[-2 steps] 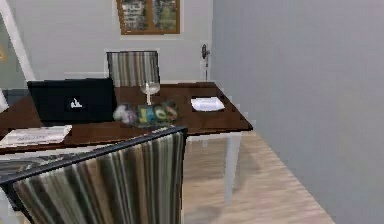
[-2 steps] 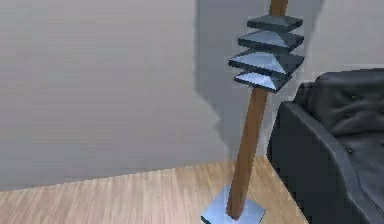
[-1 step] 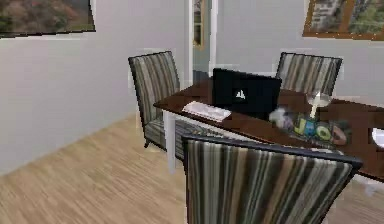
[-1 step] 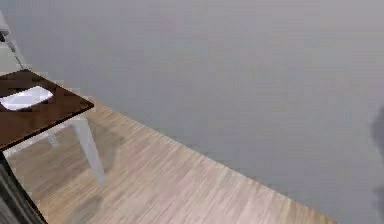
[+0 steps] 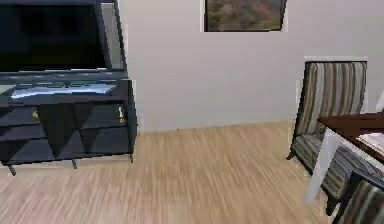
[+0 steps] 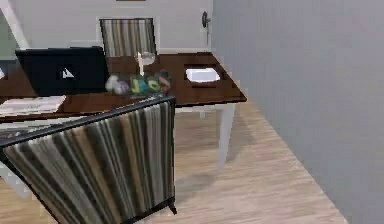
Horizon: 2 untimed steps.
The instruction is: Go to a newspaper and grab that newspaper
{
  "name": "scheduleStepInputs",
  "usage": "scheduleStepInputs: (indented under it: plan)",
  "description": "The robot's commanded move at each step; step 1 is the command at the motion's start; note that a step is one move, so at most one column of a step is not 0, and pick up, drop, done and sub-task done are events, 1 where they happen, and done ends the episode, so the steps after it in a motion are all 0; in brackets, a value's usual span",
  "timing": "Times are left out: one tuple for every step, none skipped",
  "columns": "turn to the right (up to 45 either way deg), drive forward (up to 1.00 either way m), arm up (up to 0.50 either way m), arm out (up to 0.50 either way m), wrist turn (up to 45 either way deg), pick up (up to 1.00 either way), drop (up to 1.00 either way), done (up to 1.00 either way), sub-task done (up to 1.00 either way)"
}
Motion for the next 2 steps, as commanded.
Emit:
scheduleStepInputs:
  plan:
    - [-36.0,0.0,0.0,0.0,0.0,0.0,0.0,0.0,0.0]
    - [45.0,0.0,0.0,0.0,0.0,0.0,0.0,0.0,0.0]
